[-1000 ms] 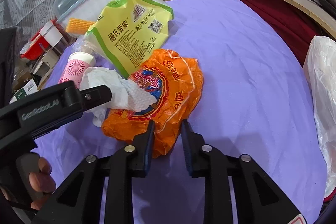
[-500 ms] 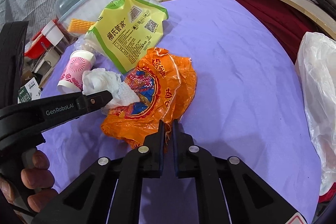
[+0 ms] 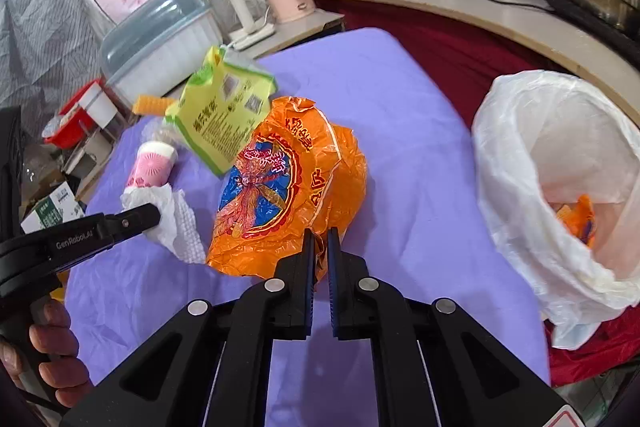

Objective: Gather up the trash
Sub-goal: 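Carry the tissue and orange bag over the white trash bag and open both tools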

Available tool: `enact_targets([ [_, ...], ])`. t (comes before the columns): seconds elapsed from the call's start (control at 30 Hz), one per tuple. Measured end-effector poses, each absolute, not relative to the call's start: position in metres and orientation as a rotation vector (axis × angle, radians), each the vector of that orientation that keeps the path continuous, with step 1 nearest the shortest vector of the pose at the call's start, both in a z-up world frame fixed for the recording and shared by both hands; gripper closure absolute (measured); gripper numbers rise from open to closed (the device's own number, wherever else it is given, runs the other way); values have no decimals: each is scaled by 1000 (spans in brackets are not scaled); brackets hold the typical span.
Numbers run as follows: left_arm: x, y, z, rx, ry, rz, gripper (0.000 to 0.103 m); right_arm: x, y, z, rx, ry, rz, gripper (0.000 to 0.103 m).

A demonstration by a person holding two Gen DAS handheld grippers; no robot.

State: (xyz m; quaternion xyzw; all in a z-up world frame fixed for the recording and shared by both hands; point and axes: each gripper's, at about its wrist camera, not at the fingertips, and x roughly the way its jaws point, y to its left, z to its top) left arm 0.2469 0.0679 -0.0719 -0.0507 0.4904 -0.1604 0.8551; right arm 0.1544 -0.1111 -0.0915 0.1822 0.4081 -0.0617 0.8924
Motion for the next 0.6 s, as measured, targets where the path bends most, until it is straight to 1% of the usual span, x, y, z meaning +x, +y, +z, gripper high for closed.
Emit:
enact_targets([
  [0.3, 211, 44, -34, -58, 960, -396, 96, 113, -145, -50, 402, 733, -186, 97],
  [0.6, 174, -16, -6, 14, 903, -505, 96, 69, -197, -27, 436, 657, -282, 97],
])
